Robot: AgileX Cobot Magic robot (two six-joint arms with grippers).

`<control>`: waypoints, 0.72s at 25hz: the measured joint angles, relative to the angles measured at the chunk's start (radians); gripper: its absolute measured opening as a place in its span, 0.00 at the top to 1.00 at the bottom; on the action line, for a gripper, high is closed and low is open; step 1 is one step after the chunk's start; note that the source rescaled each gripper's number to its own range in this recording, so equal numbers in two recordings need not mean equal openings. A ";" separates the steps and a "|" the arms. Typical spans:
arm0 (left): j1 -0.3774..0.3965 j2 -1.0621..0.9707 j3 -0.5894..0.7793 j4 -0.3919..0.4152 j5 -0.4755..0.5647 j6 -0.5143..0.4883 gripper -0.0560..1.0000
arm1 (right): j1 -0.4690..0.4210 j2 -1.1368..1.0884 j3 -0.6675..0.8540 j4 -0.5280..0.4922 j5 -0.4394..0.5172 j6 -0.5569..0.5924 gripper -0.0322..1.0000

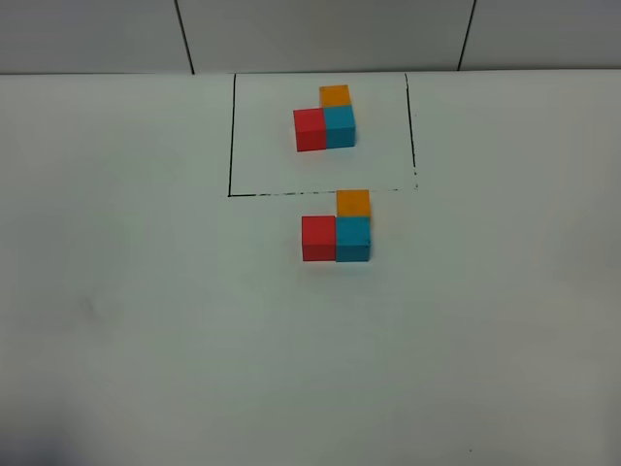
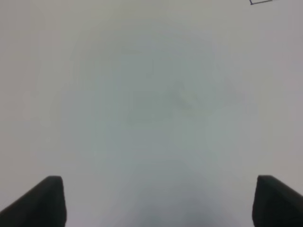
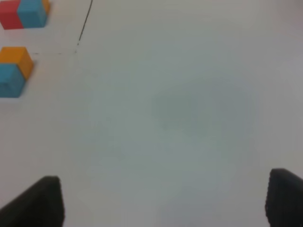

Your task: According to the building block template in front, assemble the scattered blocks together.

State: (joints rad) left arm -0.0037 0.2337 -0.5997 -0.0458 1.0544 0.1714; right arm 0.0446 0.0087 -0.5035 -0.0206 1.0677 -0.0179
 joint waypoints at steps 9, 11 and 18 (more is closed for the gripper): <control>-0.001 -0.225 0.084 -0.058 -0.008 0.082 0.25 | 0.000 0.000 0.000 0.000 0.000 0.000 0.26; -0.001 -0.238 0.090 -0.076 0.009 0.094 0.26 | 0.000 0.000 0.000 0.000 0.000 0.000 0.26; -0.001 -0.239 0.093 -0.083 0.011 0.097 0.27 | 0.000 0.000 0.000 0.000 0.000 0.000 0.26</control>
State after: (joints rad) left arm -0.0048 -0.0055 -0.5070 -0.1291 1.0657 0.2683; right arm 0.0446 0.0087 -0.5035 -0.0206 1.0677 -0.0179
